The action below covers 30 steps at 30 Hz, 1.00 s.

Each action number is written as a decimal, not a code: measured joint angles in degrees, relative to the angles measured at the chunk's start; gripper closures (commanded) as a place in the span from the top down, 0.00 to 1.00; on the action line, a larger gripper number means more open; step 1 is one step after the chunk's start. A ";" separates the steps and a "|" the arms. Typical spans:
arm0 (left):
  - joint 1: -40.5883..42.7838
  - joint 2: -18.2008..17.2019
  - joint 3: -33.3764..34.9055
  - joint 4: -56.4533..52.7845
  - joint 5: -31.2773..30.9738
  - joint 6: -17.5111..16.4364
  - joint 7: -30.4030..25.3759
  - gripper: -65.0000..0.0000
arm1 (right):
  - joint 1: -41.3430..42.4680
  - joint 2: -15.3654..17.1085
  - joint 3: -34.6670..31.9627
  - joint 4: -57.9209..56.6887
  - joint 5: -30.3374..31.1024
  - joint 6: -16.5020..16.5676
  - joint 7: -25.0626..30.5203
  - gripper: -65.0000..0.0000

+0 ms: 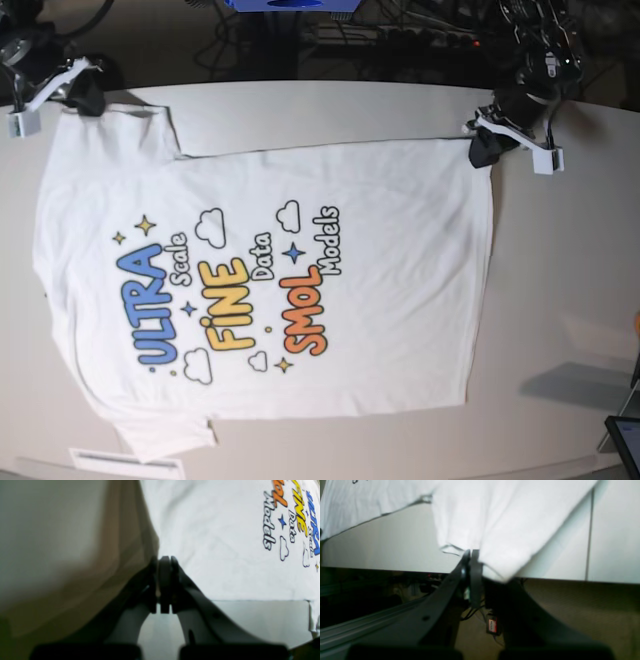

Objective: Fold the T-shirt properly
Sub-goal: 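Lift both shoulder corners and pull the shirt toward the robot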

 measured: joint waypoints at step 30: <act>-9.18 2.84 -11.69 3.98 -9.22 2.89 14.19 0.00 | 7.80 4.42 -0.50 0.61 -0.20 0.00 -1.66 0.00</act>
